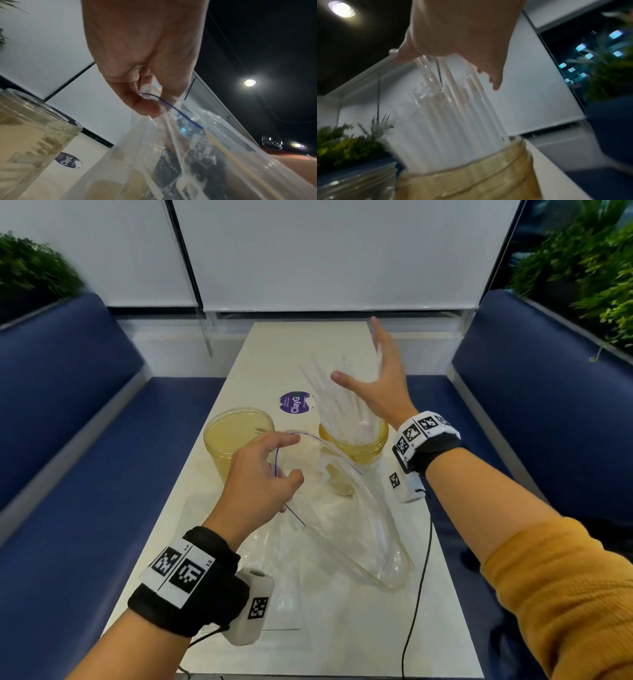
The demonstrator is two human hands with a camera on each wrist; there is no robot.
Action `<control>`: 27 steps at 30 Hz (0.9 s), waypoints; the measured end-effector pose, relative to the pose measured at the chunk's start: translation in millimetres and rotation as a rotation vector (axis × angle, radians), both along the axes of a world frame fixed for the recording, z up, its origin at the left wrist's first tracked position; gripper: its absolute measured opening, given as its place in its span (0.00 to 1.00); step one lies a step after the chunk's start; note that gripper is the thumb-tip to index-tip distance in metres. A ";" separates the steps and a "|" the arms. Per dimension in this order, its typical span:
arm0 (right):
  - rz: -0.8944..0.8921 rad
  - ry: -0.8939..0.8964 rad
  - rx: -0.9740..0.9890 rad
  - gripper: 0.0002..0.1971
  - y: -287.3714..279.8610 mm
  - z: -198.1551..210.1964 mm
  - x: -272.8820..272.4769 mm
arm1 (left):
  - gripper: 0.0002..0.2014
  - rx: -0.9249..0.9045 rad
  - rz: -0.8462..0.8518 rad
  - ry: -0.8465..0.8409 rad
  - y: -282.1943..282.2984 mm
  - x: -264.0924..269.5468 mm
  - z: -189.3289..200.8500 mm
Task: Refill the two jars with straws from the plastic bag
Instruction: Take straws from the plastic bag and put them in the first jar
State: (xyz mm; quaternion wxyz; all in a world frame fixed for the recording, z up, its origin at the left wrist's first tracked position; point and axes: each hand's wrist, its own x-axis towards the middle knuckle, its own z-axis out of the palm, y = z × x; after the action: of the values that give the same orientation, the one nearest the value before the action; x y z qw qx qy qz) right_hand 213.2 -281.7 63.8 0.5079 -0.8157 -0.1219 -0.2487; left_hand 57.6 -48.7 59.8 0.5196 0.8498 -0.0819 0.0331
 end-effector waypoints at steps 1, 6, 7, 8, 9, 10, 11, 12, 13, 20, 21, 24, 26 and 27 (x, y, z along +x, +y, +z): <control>0.017 -0.045 -0.082 0.40 1.0 1.9 2.1 | 0.25 -0.002 0.000 0.000 -0.7 -0.4 0.5; 0.115 0.264 -0.369 0.23 2.4 -24.1 9.3 | 0.24 0.002 -0.004 -0.002 -1.5 -2.9 0.8; 0.094 0.252 -0.315 0.24 1.5 -23.9 6.6 | 0.24 0.001 -0.002 -0.001 -0.6 -3.2 1.0; 0.065 0.196 -0.259 0.29 1.6 -19.7 5.1 | 0.24 -0.001 0.002 -0.001 0.8 -3.4 1.5; 0.051 0.136 -0.253 0.36 2.5 -14.2 4.8 | 0.24 0.002 0.006 0.000 1.6 -3.5 2.0; 0.066 0.106 -0.312 0.44 5.8 -7.6 2.4 | 0.24 0.010 0.012 0.003 2.2 -3.6 2.3; 0.085 0.128 -0.425 0.52 9.4 -2.5 1.2 | 0.25 0.014 0.018 0.005 2.1 -3.8 2.6; 0.087 0.194 -0.583 0.59 13.3 -1.4 0.4 | 0.24 0.015 0.021 0.007 1.8 -4.0 2.7; 0.083 0.273 -0.749 0.63 17.4 -2.4 -1.3 | 0.24 0.016 0.020 0.009 1.2 -4.4 2.8; 0.013 0.280 -0.646 0.26 7.0 0.4 13.3 | 0.25 0.024 0.042 0.013 3.6 -8.2 3.9; -0.012 0.266 -0.565 0.27 3.3 7.0 15.4 | 0.25 0.024 0.044 0.012 3.7 -8.1 4.4; 0.010 0.360 -0.592 0.36 -2.8 11.1 10.3 | 0.25 0.022 0.040 0.009 2.5 -7.4 5.3; 0.073 0.474 -0.774 0.42 -4.8 0.2 4.1 | 0.25 0.022 0.030 0.008 1.3 -7.3 6.0; 0.065 0.486 -0.765 0.44 -6.2 -4.3 2.7 | 0.24 0.023 0.027 0.007 1.6 -7.2 6.0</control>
State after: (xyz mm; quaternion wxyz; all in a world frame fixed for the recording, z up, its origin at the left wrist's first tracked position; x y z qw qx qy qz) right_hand 215.9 -287.9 59.5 0.1914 -0.9752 -0.1078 0.0287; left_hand 50.4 -47.1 65.7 0.5096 0.8569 -0.0687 0.0361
